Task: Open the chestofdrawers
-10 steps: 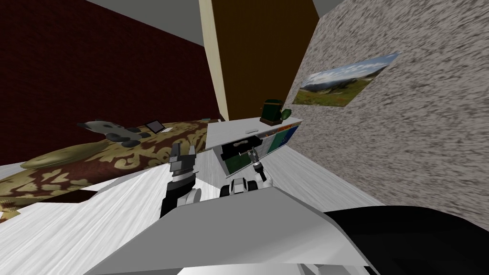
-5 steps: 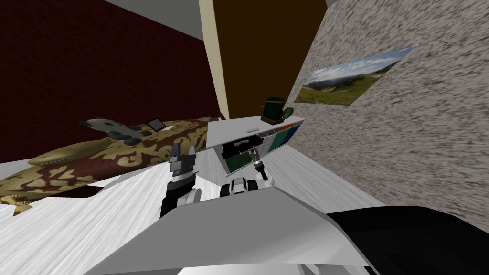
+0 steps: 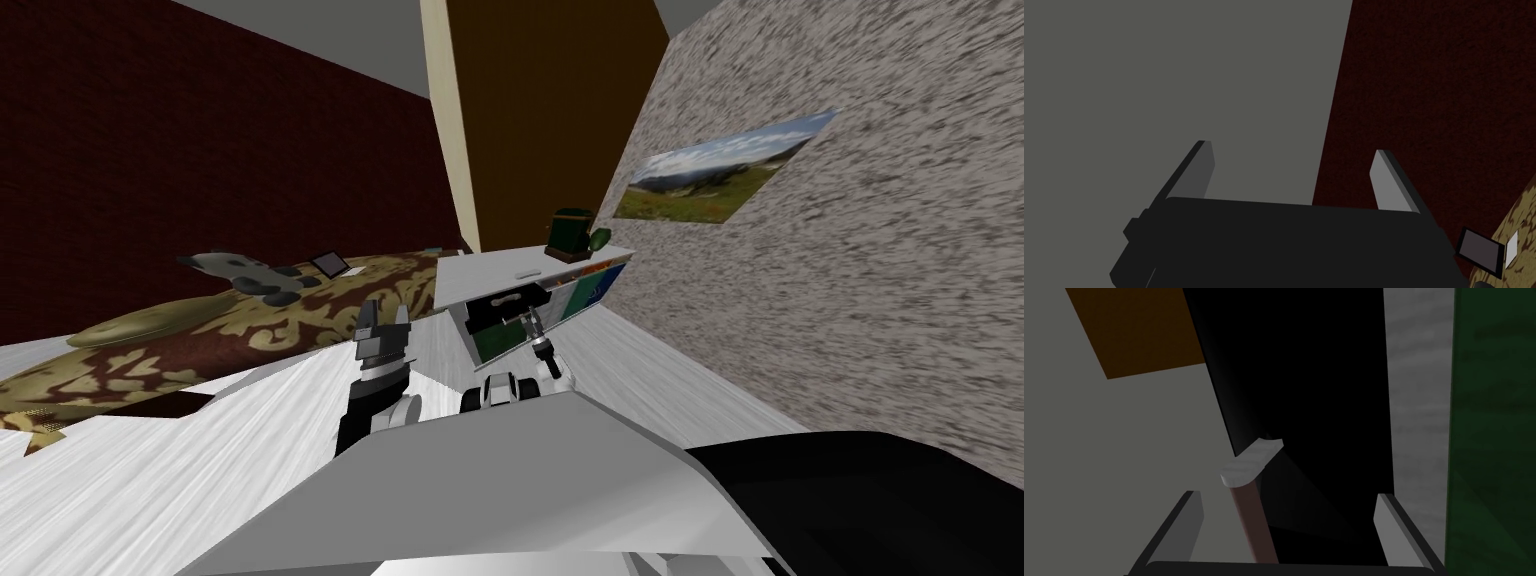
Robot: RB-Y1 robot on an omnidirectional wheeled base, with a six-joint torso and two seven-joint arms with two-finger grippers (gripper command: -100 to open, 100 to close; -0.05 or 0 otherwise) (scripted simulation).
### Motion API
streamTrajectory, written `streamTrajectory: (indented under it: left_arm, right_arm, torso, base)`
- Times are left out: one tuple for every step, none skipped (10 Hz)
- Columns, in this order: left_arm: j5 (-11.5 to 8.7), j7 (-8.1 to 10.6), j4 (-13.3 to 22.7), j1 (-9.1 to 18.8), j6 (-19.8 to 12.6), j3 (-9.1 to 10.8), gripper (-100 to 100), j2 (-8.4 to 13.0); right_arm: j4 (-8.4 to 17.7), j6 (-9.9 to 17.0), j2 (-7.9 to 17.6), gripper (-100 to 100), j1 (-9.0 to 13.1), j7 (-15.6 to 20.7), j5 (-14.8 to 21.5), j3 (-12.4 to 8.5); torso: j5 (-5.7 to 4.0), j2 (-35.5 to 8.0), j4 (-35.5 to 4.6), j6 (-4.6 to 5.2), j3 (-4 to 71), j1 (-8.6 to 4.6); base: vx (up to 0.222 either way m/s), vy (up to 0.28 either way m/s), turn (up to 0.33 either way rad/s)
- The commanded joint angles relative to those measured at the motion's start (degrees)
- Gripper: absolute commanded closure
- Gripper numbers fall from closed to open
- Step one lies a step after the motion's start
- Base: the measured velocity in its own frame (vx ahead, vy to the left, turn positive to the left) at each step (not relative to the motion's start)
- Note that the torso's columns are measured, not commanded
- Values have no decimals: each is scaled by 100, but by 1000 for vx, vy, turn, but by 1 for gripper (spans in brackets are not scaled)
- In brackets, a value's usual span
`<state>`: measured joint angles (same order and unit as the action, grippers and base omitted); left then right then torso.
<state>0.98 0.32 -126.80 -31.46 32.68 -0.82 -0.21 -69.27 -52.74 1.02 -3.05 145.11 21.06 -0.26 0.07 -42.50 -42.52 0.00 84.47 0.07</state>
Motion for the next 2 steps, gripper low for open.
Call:
streamTrajectory:
  left_arm:
    - [0,0,0,0,0,0,0,0]
    - [0,0,0,0,0,0,0,0]
  right_arm:
    - [9,8,2,0,-8,1,1,-1]
    - [14,14,3,0,-12,1,2,-2]
  torso:
    - [-2,8,8,-1,4,-1]
    - [-4,13,13,-1,7,-3]
  base:
    - [0,0,0]
    - [0,0,0]
